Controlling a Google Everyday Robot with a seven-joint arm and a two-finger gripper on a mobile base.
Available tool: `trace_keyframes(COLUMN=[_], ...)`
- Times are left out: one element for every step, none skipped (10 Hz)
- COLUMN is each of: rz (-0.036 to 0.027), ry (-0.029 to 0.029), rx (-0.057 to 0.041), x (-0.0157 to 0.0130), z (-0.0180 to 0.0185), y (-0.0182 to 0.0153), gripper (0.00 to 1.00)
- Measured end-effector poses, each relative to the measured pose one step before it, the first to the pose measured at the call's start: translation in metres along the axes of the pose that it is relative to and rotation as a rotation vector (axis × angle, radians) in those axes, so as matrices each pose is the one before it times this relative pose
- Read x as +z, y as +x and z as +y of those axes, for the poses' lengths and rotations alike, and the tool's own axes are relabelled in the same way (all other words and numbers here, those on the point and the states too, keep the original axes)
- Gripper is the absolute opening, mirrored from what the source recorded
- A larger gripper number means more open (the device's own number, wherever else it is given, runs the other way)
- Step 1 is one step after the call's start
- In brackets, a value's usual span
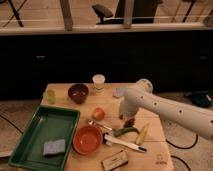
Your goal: Place grapes in red bowl
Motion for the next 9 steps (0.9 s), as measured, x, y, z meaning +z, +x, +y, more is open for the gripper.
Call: trace_keyframes(rz=[0.00080,0.00029,-0.00123,0.00045,-0.00178,-0.00428,-0.00782,-0.00729,-0.00754], ry=[0.00104,-0.00479,-0.00325,-0.00578,-0.00367,-0.00486,-0.00540,-0.00454,-0.00388], rx=[0.02510,0.03030,0.04576,0.03825,0.02414,0.03495,0.04567,0.02418,0.01905], x=[0.00024,0.00319,0.00356,0.00387,0.00345,0.00520,0.00481,0.00391,0.00409], z=[-0.00302,0.00079,-0.00035,-0.00056,-0.00167,-0.00109,-0.00153,-0.00262,-0.00362], y=[0.00450,0.00737,0.01078,0.00859,0.00429,0.00706,0.00884,0.00265,0.00050], gripper=[0.53,0.61,0.73,0.79,0.80,0.80,0.80,0.80,0.80])
